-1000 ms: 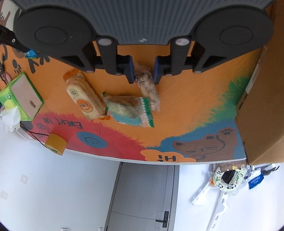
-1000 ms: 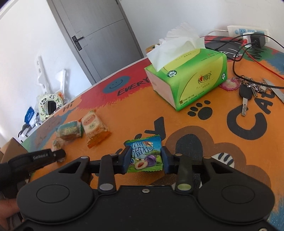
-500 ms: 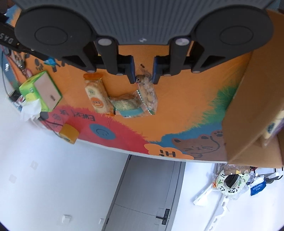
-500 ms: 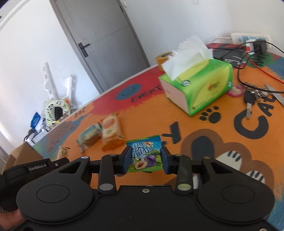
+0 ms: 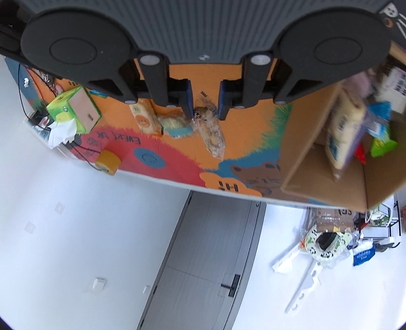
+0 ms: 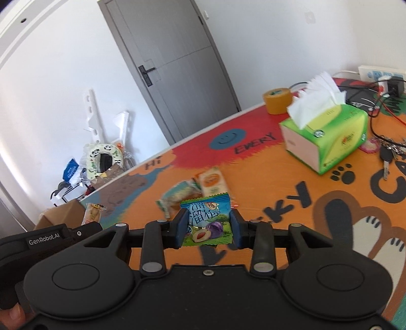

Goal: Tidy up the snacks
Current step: 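Carry both packets over the cardboard box and open both grippers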

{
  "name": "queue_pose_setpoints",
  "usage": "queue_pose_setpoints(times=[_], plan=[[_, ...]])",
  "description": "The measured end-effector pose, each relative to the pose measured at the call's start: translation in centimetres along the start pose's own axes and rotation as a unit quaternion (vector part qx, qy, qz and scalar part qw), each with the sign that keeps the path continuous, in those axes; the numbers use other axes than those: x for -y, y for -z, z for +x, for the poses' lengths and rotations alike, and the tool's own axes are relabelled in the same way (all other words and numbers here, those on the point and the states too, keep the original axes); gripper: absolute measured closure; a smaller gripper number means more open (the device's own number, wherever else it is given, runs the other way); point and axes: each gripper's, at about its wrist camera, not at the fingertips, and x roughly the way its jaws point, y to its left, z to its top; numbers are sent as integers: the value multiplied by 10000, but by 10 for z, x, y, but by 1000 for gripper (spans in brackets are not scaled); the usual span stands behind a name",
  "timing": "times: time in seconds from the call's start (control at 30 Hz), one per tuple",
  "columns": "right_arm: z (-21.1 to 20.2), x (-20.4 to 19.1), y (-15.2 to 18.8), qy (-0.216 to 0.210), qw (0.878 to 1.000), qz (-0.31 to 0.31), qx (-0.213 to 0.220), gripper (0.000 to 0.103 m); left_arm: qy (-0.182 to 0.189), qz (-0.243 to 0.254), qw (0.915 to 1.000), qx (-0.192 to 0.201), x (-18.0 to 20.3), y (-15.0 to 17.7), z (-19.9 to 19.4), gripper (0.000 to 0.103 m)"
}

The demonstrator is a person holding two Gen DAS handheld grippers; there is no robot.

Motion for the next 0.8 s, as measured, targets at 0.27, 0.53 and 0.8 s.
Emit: queue_pose_setpoints(times=[0.27,0.53,0.8], plan=[[-8,-30,0,-264,9995,-99,122,67,-107,-44,9996,258,-19,-10,-31,85],[-11,-65,3,-641,9974,-238,214,67,-391,-133,9982,440,-54,-22,-61,84],[-5,-105,5,-974,9944,-384,136,67,-700,-336,9954,568,-94,-32,-83,84]])
